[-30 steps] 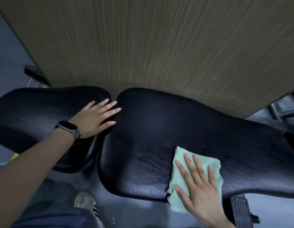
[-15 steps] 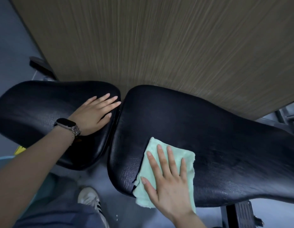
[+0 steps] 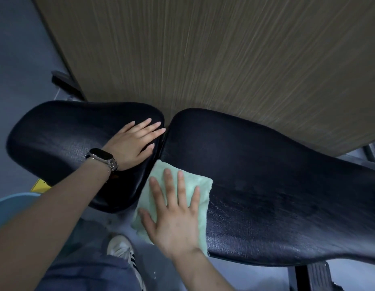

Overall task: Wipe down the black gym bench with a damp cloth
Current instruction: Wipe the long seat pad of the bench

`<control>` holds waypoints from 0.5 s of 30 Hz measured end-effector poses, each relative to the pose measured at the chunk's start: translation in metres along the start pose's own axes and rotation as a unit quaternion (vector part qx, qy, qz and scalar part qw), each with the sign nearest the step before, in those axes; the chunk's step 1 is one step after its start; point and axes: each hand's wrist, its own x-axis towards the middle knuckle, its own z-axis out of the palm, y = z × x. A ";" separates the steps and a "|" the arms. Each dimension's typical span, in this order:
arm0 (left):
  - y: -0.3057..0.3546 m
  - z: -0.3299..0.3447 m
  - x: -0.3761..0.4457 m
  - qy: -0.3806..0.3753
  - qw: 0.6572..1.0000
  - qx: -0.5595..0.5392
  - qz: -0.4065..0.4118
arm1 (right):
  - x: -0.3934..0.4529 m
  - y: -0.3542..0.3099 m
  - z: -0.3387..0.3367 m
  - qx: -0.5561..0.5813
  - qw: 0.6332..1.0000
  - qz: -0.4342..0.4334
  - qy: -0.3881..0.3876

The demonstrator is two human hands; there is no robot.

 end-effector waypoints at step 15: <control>-0.002 0.001 0.000 0.007 1.000 -0.005 0.000 | -0.051 0.069 -0.008 -0.001 0.998 -0.052 0.040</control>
